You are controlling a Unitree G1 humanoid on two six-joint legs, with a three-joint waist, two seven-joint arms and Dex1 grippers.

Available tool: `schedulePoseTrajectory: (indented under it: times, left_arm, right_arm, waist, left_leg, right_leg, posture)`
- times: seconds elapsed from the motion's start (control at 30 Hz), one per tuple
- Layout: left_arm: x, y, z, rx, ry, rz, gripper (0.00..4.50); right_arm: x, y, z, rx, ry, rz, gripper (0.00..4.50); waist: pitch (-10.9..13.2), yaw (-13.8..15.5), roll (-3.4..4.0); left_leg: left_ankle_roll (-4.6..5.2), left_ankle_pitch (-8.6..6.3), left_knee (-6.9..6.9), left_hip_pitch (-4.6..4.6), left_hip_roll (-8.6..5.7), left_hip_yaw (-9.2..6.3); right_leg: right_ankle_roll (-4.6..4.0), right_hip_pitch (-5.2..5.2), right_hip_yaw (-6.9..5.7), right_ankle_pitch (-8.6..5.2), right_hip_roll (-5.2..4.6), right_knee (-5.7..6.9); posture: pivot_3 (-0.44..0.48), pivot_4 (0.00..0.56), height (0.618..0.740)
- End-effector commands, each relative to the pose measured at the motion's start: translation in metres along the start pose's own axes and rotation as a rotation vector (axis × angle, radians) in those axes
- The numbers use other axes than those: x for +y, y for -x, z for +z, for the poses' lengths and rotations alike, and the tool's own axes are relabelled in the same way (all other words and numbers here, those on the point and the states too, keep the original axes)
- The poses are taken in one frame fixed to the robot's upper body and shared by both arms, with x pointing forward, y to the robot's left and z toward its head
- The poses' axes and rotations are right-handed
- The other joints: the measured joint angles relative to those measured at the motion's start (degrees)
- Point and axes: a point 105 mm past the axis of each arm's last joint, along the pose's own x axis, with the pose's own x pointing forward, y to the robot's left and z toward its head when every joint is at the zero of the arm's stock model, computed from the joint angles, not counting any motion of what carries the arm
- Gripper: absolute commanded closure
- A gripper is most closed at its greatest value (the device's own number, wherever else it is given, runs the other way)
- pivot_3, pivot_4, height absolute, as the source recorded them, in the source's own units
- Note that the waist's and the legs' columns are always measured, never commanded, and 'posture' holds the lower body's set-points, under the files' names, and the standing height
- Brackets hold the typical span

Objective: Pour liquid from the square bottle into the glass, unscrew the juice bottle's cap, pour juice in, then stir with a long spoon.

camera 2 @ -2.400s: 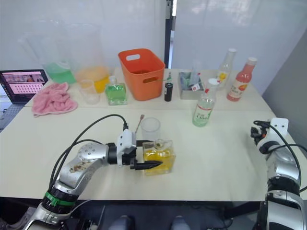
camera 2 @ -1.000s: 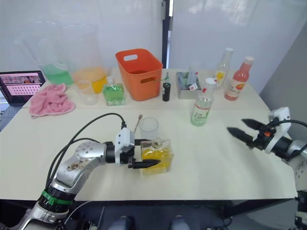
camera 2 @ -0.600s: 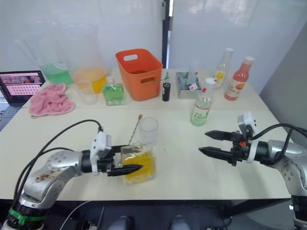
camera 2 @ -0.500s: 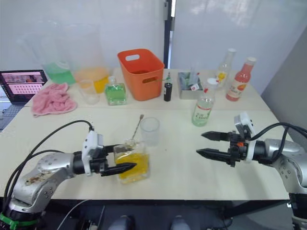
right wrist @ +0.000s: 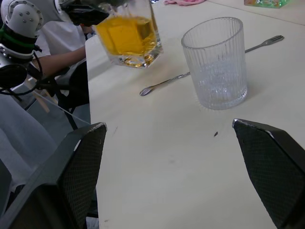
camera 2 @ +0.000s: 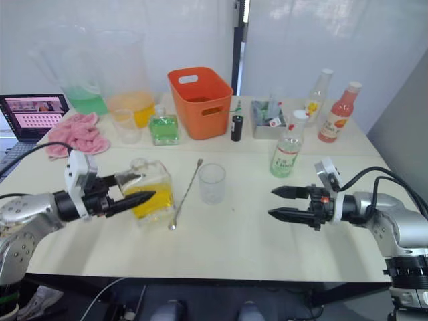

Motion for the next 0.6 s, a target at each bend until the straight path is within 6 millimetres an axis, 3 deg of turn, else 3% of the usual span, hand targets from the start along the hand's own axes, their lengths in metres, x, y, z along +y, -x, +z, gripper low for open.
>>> schedulePoseTrajectory:
  times: [0.03, 0.27, 0.33, 0.43, 0.6]
  left_arm:
    - [0.005, 0.0, 0.022, -0.046, -0.084, 0.032, 1.69]
    - [0.006, -0.001, 0.022, -0.044, -0.085, 0.034, 1.69]
    - [0.026, -0.03, 0.033, -0.043, -0.212, 0.053, 1.69]
    - [0.037, -0.066, 0.046, -0.048, -0.34, 0.033, 1.69]
    - [0.046, -0.083, 0.052, -0.08, -0.373, 0.03, 1.69]
  right_arm:
    - [0.004, 0.001, 0.008, -0.013, 0.053, -0.001, 0.02]
    - [0.004, 0.001, 0.008, -0.013, 0.054, -0.002, 0.02]
    - [0.006, 0.012, -0.003, -0.031, 0.051, -0.09, 0.02]
    - [0.01, 0.022, -0.016, -0.049, 0.052, -0.186, 0.02]
    - [0.016, 0.023, -0.021, -0.062, 0.047, -0.216, 0.02]
  waist:
    - [0.0, -0.19, 0.0]
    - [0.01, -0.55, -0.01]
    - [0.02, 0.16, -0.03]
    - [0.02, 2.57, -0.1]
    - [0.02, 1.61, -0.09]
  left_leg:
    - [0.0, 0.0, -0.01, -0.01, 0.0, 0.0]
    - [0.0, 0.0, -0.24, -0.04, 0.0, -0.02]
    - [0.0, 0.0, -0.22, -0.06, 0.0, -0.02]
    - [-0.12, 0.23, -0.1, -0.23, -0.02, -0.32]
    - [-0.18, 0.3, -0.02, -0.4, -0.07, -0.04]
  right_leg:
    - [-0.01, 0.0, 0.0, 0.01, 0.0, -0.01]
    - [-0.33, -0.11, 0.0, 0.13, 0.01, 0.0]
    - [-0.33, -0.11, 0.0, 0.13, 0.01, 0.01]
    - [-0.06, -0.07, -0.45, -0.02, 0.03, -0.03]
    - [0.03, -0.09, -0.04, 0.3, -0.02, -0.21]
  posture:
    - [0.0, 0.15, 0.725]
    - [0.0, 0.15, 0.725]
    - [0.0, 0.15, 0.725]
    - [0.0, 0.15, 0.725]
    - [0.0, 0.15, 0.725]
